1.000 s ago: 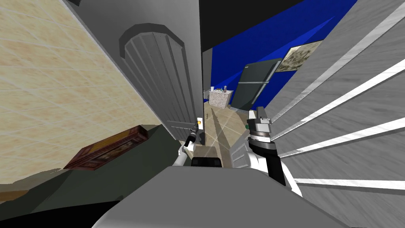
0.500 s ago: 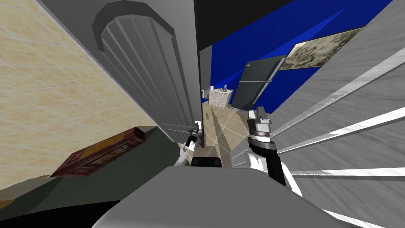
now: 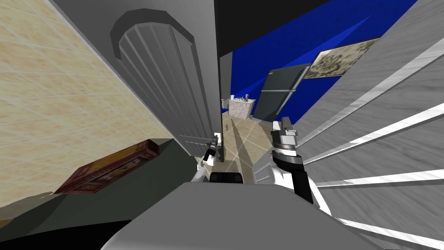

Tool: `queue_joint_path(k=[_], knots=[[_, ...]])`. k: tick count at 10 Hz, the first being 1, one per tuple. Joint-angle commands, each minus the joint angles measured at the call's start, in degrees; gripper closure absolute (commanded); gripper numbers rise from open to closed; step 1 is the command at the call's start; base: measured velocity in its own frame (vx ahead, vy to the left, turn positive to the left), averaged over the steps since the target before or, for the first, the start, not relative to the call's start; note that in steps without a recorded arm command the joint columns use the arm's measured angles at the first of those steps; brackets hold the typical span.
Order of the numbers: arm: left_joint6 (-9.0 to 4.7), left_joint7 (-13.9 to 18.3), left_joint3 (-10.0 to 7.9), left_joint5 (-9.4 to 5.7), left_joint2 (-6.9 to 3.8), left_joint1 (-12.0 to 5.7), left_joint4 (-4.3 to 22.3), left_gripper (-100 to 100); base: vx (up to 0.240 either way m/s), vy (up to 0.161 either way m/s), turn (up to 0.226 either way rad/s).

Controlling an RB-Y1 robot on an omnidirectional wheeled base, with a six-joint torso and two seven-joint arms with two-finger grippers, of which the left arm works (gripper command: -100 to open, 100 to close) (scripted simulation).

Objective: Push the door open

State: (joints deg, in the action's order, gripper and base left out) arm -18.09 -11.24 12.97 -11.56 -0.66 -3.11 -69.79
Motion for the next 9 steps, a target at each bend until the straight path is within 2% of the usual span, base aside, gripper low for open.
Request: queue_joint_path(k=[1,3,6,8,9], knots=[[-0.62,-0.7,-1.07,-0.76,-0.58,-1.6,2.0,100,0.038,0.001,-0.006],[-1.28,-1.5,-2.23,-1.57,-0.99,-3.33,4.2,100,0.058,0.01,-0.008],[-1.9,-2.3,-3.31,-2.33,-1.23,-4.93,6.3,100,0.044,0.012,0.0],[-2.83,-3.4,-4.93,-3.47,-1.37,-7.34,9.3,100,0.077,0.027,0.061],[-2.02,-3.3,-4.17,-3.17,-1.77,-6.71,8.3,-100,-0.054,0.06,0.062]])
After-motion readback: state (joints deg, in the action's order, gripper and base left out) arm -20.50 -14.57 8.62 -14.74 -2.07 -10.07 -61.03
